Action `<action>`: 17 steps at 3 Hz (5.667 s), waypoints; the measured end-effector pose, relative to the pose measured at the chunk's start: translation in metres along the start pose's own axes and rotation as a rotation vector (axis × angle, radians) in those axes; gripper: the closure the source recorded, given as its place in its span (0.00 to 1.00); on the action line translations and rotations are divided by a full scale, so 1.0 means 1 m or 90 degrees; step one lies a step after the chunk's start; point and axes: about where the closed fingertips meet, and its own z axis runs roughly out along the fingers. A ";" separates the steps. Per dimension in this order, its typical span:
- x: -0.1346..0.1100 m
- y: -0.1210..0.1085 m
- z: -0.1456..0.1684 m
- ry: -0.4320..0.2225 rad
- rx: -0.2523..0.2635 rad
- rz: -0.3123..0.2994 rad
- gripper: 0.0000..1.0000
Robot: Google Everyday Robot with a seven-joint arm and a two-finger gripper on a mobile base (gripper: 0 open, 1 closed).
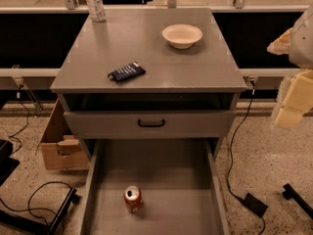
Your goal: Pick coke can from middle drawer and place on counter
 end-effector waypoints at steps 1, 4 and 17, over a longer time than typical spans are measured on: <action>0.000 0.000 0.000 0.000 0.000 0.000 0.00; 0.035 0.048 0.133 -0.236 -0.032 0.049 0.00; -0.192 0.208 0.533 -0.601 -0.220 0.021 0.88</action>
Offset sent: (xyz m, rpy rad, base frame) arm 0.0109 -0.0077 -0.0756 0.2193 -0.0404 -0.0226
